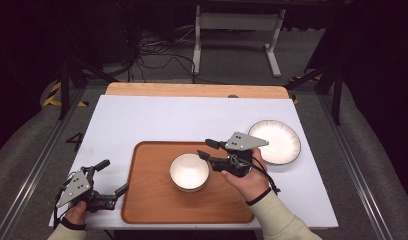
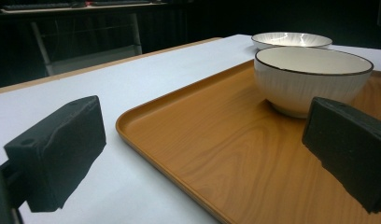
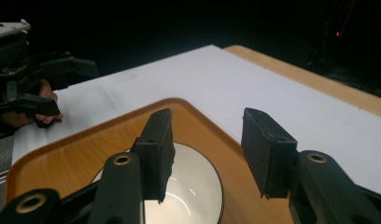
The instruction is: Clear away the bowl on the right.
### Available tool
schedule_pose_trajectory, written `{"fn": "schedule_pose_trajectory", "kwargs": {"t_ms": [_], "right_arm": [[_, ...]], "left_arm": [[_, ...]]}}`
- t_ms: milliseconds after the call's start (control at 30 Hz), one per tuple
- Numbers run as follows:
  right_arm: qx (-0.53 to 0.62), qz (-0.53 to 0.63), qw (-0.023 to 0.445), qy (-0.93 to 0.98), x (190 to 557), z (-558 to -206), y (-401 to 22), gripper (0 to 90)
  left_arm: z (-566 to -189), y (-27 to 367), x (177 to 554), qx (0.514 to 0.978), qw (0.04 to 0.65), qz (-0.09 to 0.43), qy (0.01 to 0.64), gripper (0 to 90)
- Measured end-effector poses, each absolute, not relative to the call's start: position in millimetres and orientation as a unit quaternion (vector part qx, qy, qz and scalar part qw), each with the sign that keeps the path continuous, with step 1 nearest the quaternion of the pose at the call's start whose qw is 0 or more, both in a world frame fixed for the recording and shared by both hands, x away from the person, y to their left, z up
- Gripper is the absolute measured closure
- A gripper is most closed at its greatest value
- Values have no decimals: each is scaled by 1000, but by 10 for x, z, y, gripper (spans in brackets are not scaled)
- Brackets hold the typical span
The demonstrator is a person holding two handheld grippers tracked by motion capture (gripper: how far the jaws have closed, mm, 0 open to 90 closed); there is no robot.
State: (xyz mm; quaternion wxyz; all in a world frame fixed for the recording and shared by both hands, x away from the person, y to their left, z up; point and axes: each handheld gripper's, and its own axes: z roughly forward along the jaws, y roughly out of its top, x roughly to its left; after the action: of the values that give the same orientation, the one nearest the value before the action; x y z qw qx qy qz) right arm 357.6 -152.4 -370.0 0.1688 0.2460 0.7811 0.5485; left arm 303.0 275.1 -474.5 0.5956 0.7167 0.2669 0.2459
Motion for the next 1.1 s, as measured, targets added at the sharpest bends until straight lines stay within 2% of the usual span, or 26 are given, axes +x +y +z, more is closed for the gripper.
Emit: {"fn": "schedule_pose_trajectory", "kwargs": {"t_ms": [233, 767, 1100], "right_arm": [[218, 580, 195, 760, 3525, -3667, -1672, 458], [190, 627, 217, 724, 3411, -3629, -2023, 310], [200, 625, 227, 719, 3377, -3632, -2281, 270]], "left_arm": [[-4747, 2747, 3025, 714, 597, 247, 268, 3], [-4746, 2747, 3037, 716, 596, 245, 269, 2], [-4745, 2745, 3037, 716, 596, 246, 269, 3]]}}
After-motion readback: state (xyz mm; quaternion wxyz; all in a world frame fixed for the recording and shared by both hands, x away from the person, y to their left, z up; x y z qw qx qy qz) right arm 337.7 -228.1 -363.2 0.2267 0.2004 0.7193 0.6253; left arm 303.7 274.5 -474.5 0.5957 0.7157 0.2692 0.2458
